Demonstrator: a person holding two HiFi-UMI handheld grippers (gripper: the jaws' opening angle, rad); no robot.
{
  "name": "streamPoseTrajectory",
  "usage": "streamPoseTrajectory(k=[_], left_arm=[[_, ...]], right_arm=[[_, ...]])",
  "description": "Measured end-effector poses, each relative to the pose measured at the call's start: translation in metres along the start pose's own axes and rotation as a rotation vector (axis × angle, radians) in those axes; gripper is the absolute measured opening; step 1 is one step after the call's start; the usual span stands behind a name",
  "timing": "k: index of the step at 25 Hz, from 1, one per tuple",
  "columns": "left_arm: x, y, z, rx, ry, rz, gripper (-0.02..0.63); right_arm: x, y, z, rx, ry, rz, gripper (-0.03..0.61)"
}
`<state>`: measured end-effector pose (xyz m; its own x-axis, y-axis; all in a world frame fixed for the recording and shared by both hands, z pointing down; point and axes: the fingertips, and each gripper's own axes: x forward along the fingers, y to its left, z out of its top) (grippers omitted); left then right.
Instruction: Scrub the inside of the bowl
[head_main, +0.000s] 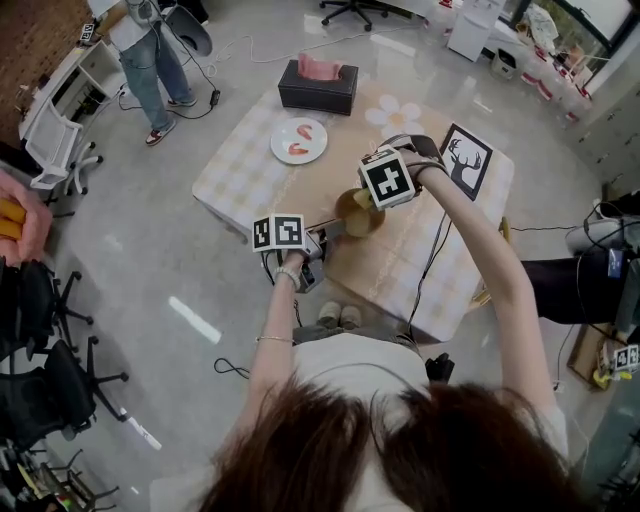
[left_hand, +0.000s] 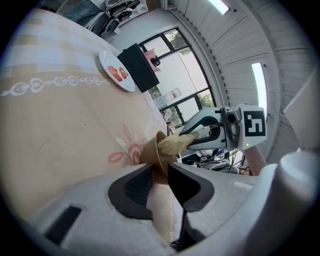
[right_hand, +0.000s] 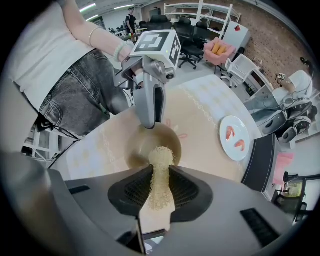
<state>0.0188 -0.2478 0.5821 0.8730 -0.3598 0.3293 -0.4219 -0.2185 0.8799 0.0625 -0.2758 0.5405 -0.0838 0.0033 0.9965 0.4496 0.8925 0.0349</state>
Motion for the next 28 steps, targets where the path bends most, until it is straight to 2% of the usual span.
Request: streamPoseTrajectory(k=[14,28], left_arm=[[0.001,0.002,-0.001,0.006,-0.006,0.001,0.103],[0.001,0.003,0.000,-0.008,-0.014,-0.009,0.103]], right_arm=[[0.004,0.015,-0.006,0.023,0.029,0.017,0.091],[0.006,0.035,0.004,-0.002,0.051,0.042,0.091]])
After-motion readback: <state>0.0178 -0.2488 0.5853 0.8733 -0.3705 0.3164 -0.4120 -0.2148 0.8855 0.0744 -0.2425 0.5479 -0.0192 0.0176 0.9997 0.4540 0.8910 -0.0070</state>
